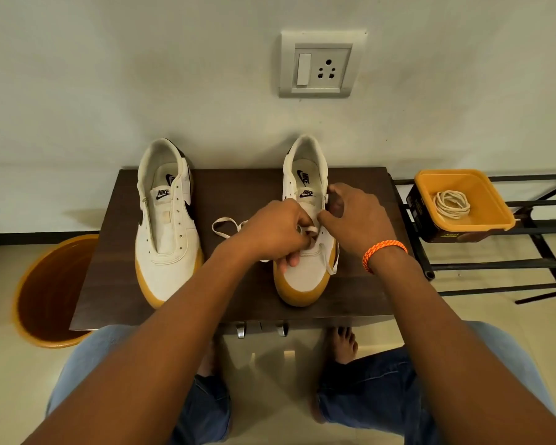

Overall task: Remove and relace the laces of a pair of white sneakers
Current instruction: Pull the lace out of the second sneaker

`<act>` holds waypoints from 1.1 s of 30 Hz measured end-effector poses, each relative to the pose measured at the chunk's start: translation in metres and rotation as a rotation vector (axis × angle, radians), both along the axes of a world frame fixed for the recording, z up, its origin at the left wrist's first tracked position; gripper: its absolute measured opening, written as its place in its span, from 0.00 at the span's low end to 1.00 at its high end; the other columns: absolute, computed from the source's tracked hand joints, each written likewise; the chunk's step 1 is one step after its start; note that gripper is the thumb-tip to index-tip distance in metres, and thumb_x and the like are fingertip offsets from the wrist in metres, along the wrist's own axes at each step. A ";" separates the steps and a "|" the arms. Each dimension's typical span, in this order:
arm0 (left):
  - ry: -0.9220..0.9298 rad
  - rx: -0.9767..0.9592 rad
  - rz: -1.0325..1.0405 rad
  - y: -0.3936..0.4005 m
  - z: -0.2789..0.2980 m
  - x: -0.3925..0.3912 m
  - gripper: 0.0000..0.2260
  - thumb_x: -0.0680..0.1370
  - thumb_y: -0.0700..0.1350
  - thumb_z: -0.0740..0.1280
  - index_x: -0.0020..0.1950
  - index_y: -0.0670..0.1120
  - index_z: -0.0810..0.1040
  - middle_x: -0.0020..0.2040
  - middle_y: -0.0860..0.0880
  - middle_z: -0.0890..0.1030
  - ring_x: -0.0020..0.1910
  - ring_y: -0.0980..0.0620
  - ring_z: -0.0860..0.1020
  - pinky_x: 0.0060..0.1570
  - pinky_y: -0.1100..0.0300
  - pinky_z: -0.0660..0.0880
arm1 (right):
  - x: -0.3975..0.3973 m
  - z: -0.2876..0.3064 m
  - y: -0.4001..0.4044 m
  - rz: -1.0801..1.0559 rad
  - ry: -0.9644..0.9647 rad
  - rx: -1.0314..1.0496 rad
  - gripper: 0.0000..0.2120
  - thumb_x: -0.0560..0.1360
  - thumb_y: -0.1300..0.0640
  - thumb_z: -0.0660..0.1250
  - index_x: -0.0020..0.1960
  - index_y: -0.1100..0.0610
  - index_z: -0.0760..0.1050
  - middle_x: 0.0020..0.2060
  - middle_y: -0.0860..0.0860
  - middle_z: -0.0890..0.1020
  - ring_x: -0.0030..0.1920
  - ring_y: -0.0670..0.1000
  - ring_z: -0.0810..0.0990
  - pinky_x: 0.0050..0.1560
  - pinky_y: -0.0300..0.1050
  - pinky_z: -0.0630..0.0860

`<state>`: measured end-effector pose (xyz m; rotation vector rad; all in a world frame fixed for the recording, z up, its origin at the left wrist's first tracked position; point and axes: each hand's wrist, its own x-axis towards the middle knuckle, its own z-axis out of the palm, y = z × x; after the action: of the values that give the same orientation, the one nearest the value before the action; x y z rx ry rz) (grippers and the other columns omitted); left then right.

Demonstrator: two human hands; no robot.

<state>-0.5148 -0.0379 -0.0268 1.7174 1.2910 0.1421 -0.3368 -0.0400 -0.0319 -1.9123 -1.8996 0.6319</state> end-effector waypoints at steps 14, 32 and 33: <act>-0.272 -0.073 0.240 0.010 0.019 -0.019 0.05 0.84 0.38 0.66 0.55 0.38 0.81 0.28 0.45 0.77 0.23 0.46 0.75 0.25 0.59 0.75 | 0.003 0.001 0.001 0.004 0.010 0.000 0.17 0.77 0.50 0.72 0.64 0.51 0.78 0.52 0.50 0.84 0.51 0.53 0.83 0.52 0.51 0.82; -0.016 0.030 0.056 0.005 -0.003 0.000 0.02 0.81 0.41 0.72 0.51 0.44 0.85 0.30 0.46 0.84 0.26 0.48 0.83 0.34 0.55 0.83 | 0.005 -0.005 0.006 0.002 0.051 -0.018 0.17 0.76 0.46 0.74 0.64 0.48 0.79 0.54 0.48 0.85 0.54 0.52 0.83 0.53 0.52 0.82; -0.035 0.009 0.066 0.006 -0.002 -0.002 0.02 0.81 0.40 0.72 0.51 0.43 0.85 0.29 0.46 0.83 0.25 0.48 0.83 0.33 0.57 0.82 | 0.005 -0.005 0.005 0.003 0.054 -0.022 0.17 0.76 0.46 0.74 0.63 0.48 0.80 0.53 0.48 0.85 0.53 0.52 0.83 0.53 0.53 0.82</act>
<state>-0.5170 -0.0321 -0.0287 1.6734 1.3238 0.2157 -0.3319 -0.0345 -0.0370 -1.8866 -1.8702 0.7010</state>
